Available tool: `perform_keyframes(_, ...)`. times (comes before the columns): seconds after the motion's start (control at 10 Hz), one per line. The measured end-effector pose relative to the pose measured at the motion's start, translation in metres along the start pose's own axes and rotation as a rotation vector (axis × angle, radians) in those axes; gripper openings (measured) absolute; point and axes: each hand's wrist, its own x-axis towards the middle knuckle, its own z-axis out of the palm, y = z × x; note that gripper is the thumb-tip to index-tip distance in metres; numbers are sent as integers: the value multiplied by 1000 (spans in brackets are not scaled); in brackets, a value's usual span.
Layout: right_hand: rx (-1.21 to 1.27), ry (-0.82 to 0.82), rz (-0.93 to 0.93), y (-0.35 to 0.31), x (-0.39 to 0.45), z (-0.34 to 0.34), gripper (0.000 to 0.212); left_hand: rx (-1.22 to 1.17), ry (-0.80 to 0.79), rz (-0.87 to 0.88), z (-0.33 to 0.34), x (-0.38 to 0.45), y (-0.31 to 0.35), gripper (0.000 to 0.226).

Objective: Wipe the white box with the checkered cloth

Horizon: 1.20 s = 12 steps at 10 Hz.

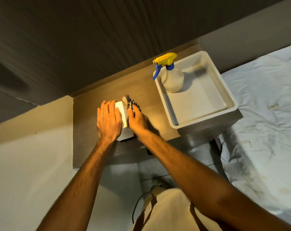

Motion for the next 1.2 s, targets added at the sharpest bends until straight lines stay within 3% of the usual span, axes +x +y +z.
perform_keyframes(0.1,-71,26,0,17,-35,-12,45,6,12,4,2,1,-1,51)
perform_keyframes(0.2,-86,-62,-11,15,-63,-38,43,14,3,19,3,2,0,52)
perform_keyframes(0.3,64,-216,-120,-10,-90,-88,37,30,2,25,2,3,-1,56)
perform_keyframes(0.4,-70,-98,-336,-38,-102,-157,38,62,59,9,-3,0,2,59)
perform_keyframes(0.5,-400,256,-484,-50,-90,-228,36,29,270,-16,-13,-10,32,55)
perform_keyframes(0.6,-761,474,-360,-45,-60,-262,40,-195,369,118,-4,-24,94,51)
perform_keyframes(0.7,-928,418,-207,-28,-35,-261,44,-283,169,155,40,-31,132,55)
perform_keyframes(0.8,-1105,280,-134,-6,-28,-255,47,-321,-20,6,87,-29,129,57)
perform_keyframes(0.9,-1063,319,-181,6,-22,-262,44,-202,-151,-53,129,-34,108,68)
perform_keyframes(1.0,-1101,322,-151,7,-24,-269,42,-55,-197,17,157,-45,98,75)
perform_keyframes(1.1,-1128,244,-100,18,-18,-265,54,-8,-104,10,166,-53,91,69)
perform_keyframes(1.2,-1115,246,-76,13,-21,-262,60,-5,-141,13,163,-46,94,70)
